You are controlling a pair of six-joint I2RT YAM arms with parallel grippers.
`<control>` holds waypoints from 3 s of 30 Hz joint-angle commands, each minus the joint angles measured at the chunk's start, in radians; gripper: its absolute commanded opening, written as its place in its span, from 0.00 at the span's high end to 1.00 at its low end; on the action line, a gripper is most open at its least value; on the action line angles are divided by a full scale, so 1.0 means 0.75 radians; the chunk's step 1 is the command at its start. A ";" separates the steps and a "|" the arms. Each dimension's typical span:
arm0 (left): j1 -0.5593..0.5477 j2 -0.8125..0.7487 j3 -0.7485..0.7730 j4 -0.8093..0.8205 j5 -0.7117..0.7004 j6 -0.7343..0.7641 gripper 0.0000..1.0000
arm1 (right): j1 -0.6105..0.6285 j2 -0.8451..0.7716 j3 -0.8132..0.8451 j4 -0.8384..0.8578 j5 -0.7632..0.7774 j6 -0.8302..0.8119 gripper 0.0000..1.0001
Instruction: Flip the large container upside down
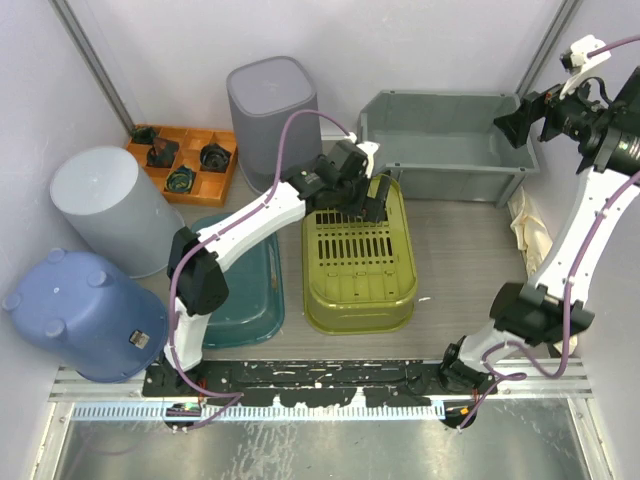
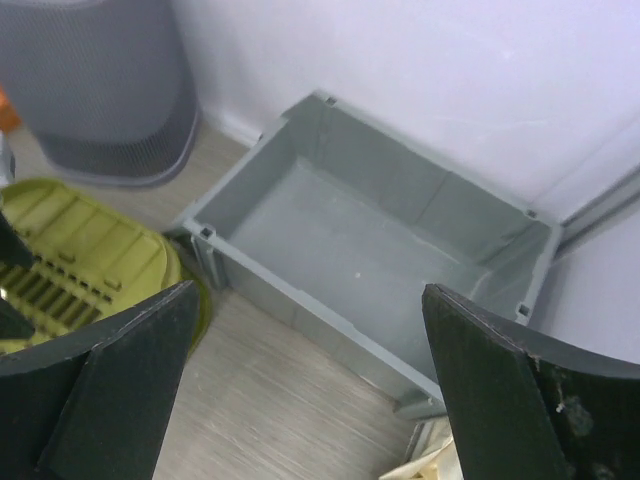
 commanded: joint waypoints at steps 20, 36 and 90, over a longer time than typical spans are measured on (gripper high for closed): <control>-0.058 -0.216 -0.598 0.201 0.006 -0.052 0.01 | 0.293 0.719 0.220 -0.825 0.343 -1.419 0.00; -0.061 -0.361 -0.924 0.176 -0.014 -0.160 0.01 | 0.438 0.786 -0.040 -0.476 0.538 -1.499 0.00; -0.013 -0.638 -1.095 -0.023 -0.270 -0.171 0.02 | 0.301 0.493 -0.816 2.898 -0.281 3.357 0.99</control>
